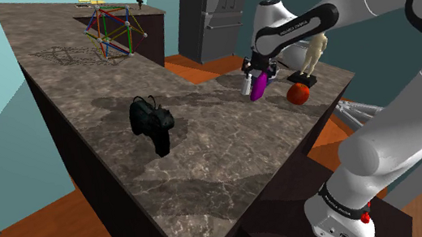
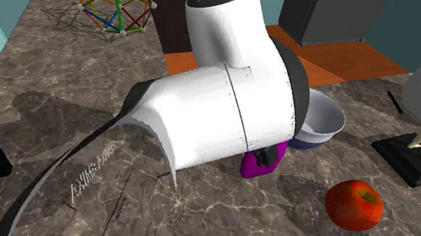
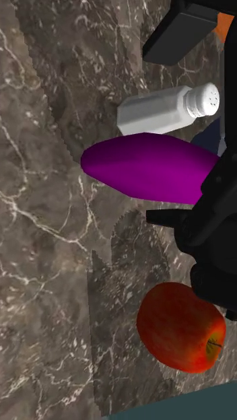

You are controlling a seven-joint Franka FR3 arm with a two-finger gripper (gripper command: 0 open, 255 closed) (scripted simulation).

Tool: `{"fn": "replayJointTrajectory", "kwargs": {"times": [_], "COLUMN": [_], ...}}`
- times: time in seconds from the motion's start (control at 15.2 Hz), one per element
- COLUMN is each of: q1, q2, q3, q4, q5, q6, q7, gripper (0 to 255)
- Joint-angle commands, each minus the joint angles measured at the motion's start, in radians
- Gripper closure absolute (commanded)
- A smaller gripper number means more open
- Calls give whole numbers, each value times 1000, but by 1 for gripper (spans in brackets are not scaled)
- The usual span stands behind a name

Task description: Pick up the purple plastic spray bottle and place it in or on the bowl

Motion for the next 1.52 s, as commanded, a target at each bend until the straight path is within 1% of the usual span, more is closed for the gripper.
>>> {"fn": "replayJointTrajectory", "kwargs": {"times": [0.0,0.33,0.79,0.86,1.45], "q1": [-6,-15,-15,-15,-15], "q2": [21,62,62,62,62], "q3": [-4,-12,-12,-12,-11], "q4": [-1,-15,-15,-15,-15], "q5": [-14,-39,-39,-39,-39], "q6": [22,77,76,76,77], "q7": [17,32,32,32,32], "gripper": [0,0,0,255,255]}}
